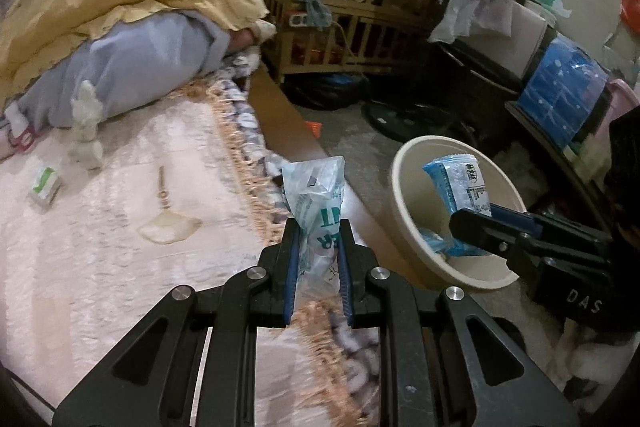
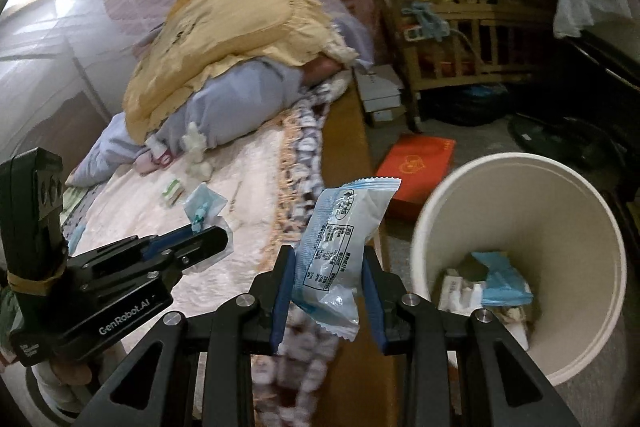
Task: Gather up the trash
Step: 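Carry both packets over the white bucket and open both grippers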
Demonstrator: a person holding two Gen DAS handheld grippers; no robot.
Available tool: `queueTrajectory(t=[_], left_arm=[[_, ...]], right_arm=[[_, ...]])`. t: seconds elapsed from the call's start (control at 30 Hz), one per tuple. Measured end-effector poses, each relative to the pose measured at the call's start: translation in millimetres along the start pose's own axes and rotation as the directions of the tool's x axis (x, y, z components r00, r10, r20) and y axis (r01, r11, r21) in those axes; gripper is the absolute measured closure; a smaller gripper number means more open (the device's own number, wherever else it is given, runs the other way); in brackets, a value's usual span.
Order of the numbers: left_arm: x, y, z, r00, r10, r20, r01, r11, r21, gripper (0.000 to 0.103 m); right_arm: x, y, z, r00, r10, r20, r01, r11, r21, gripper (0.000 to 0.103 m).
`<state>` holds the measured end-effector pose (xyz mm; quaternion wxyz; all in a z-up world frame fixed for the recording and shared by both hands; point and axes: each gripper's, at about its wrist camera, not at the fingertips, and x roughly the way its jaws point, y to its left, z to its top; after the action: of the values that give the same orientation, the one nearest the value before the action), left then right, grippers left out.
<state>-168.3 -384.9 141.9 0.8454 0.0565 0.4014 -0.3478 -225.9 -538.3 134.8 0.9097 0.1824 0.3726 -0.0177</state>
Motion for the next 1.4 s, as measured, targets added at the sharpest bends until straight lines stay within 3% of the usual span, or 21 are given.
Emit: queueTrajectory(t=[0.33, 0.67, 1.4], left_arm=[[26, -35, 12, 0.994, -0.101, -0.042, 0.101, 0.995, 0.018, 0.088], [63, -66, 21, 0.975, -0.191, -0.115, 0.193, 0.981, 0.007, 0.088], [113, -96, 26, 0.943, -0.277, -0.182, 0.282, 0.959, 0.001, 0.088]], right_arm=[[-12, -52, -2, 0.998, -0.062, 0.011, 0.061, 0.993, 0.097, 0.072], [-16, -92, -5, 0.993, -0.116, 0.006, 0.113, 0.98, 0.165, 0.072], [-17, -153, -11, 0.982, -0.19, -0.009, 0.185, 0.945, 0.271, 0.071]])
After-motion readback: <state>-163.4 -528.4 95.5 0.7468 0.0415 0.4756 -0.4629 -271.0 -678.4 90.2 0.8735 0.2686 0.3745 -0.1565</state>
